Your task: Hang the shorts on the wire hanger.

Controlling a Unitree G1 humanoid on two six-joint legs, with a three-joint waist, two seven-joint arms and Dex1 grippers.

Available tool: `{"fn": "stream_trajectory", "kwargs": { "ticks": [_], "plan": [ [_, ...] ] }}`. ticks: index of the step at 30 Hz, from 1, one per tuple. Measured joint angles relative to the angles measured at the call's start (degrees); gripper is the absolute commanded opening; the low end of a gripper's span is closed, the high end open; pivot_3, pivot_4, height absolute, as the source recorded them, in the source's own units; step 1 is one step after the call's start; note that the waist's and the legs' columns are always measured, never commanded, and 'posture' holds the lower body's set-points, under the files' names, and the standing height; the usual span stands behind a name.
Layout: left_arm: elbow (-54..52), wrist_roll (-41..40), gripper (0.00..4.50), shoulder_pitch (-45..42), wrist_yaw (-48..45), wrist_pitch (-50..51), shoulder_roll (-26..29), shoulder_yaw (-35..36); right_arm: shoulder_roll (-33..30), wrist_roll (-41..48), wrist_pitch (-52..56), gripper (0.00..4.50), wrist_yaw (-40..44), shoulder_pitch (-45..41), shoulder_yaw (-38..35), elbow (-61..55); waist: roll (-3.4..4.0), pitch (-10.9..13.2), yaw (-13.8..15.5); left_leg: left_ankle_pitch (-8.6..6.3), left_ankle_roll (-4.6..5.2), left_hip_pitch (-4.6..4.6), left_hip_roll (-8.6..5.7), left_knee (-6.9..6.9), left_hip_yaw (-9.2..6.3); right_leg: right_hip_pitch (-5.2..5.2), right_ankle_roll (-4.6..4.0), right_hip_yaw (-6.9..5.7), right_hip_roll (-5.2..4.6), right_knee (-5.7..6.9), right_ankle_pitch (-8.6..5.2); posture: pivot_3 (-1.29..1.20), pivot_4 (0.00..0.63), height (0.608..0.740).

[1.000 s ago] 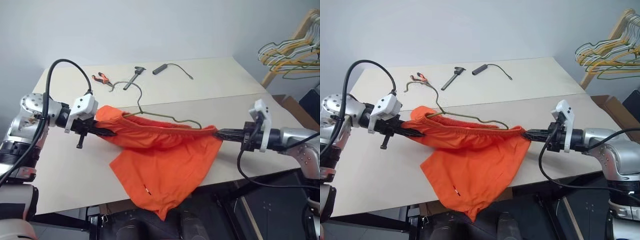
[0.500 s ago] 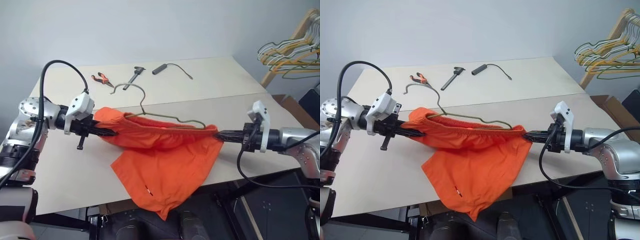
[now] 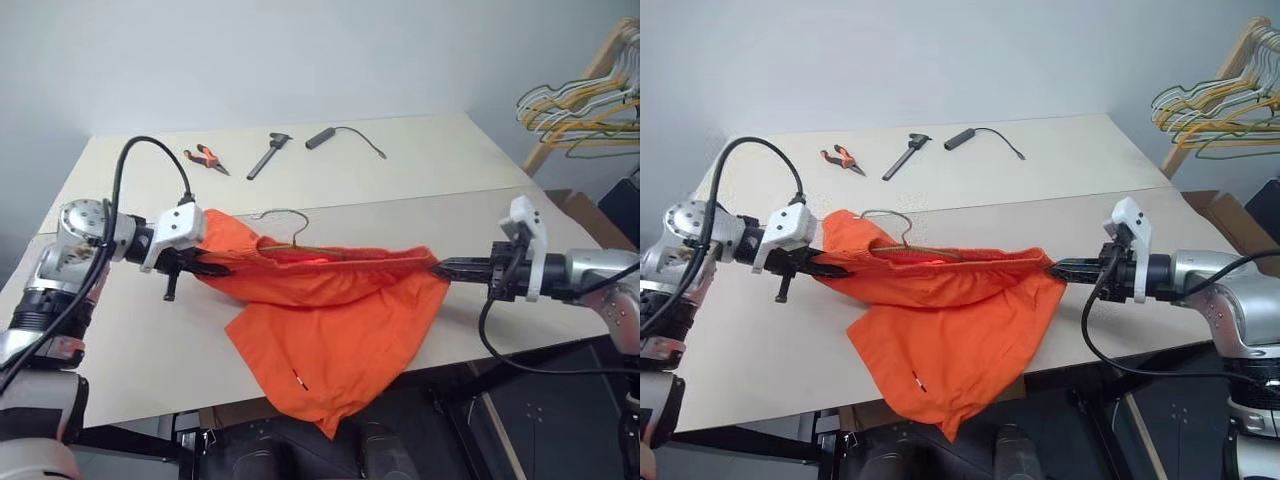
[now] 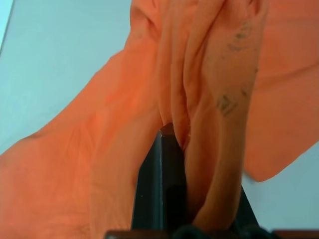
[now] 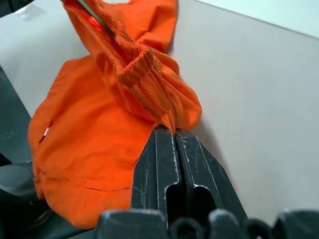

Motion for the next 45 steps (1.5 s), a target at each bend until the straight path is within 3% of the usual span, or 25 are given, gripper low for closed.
{"fn": "stream_trajectory", "kwargs": {
  "ticks": [3, 10, 16, 23, 29, 33, 39, 42, 45],
  "plan": [
    [0.03, 1.52, 0.00, -1.15, 0.92, 0.95, -3.42, -0.33, 0.41, 0.11, 1.05, 0.03, -1.41, -1.19, 1.89, -5.74, -0.01, -0.01, 0.02, -0.04, 0.08, -0.01, 0.01, 0.00, -0.01, -0.01, 0.00, -0.01, 0.00, 0.01, 0.00, -0.18, 0.058, 0.740],
    [3.49, 4.59, 0.00, -5.86, 3.53, 2.49, -7.87, -0.84, 1.25, 0.00, 2.68, 2.36, -3.60, -0.80, 5.10, -11.63, -0.03, -0.02, -0.04, -0.04, 0.07, -0.06, -0.01, 0.03, -0.01, -0.01, 0.01, -0.02, 0.00, -0.02, 0.01, -0.20, 0.058, 0.740],
    [6.56, 6.73, 0.00, -6.65, 5.07, 2.18, -8.39, -0.84, -0.88, -0.91, 2.28, 4.44, -3.61, 2.70, 6.24, -13.09, -0.03, -0.02, -0.23, -0.05, 0.09, -0.05, -0.01, 0.03, -0.01, -0.02, 0.01, -0.01, 0.00, -0.02, 0.01, -0.21, 0.058, 0.740],
    [6.21, 7.29, 0.00, -6.61, 4.89, 1.70, -8.61, -0.76, -4.45, -3.47, -0.64, 4.48, -2.31, 3.91, 6.14, -12.49, -0.03, -0.02, -0.19, -0.14, 0.24, -0.04, 0.00, 0.04, -0.01, -0.01, 0.01, -0.01, 0.00, -0.02, 0.01, -0.19, 0.055, 0.740],
    [4.97, 7.38, 0.00, -6.01, 1.78, 0.54, -7.45, -0.85, -4.69, -2.14, -3.21, 4.48, 0.28, -6.29, 0.81, -5.06, -0.01, -0.03, -0.51, -0.12, 0.21, 0.00, 0.03, 0.03, 0.00, -0.04, 0.00, -0.01, 0.01, 0.01, 0.02, -0.19, 0.049, 0.740],
    [5.13, 8.01, 0.00, -6.31, 0.74, -0.05, -7.21, -1.07, 2.80, -2.15, -3.17, 4.48, -2.14, -12.47, 4.50, -5.73, -0.04, -0.17, -1.38, -0.09, 0.16, -0.03, 0.03, 0.05, 0.00, -0.03, -0.01, -0.01, 0.02, 0.04, 0.03, -0.20, 0.043, 0.740],
    [6.55, 8.86, 0.00, -7.39, 0.27, -0.24, -7.79, -1.30, 17.12, -6.14, -2.53, 4.48, -9.75, -18.61, 16.28, -4.34, -0.01, -0.20, -2.14, 0.14, -0.22, -0.12, 0.02, 0.05, -0.01, -0.12, 0.00, -0.01, 0.02, 0.11, 0.04, -0.20, 0.043, 0.740],
    [6.64, 9.07, 0.00, -7.90, 0.02, -0.26, -7.78, -1.30, 21.77, -9.26, -2.71, 3.89, -12.28, -20.18, 20.06, -1.23, 0.01, -0.23, -2.17, 0.14, -0.23, -0.20, -0.01, 0.05, -0.01, -0.10, 0.06, -0.04, 0.02, 0.17, 0.07, -0.19, 0.045, 0.740],
    [6.69, 9.32, 0.00, -7.89, -0.36, -0.26, -7.77, -1.30, 22.88, -11.63, -3.26, 2.88, -12.87, -20.23, 21.99, 1.22, 0.02, -0.24, -2.16, 0.14, -0.20, -0.37, -0.03, 0.07, -0.01, -0.15, 0.16, -0.06, 0.02, 0.15, 0.14, -0.18, 0.048, 0.740]
  ]
}}
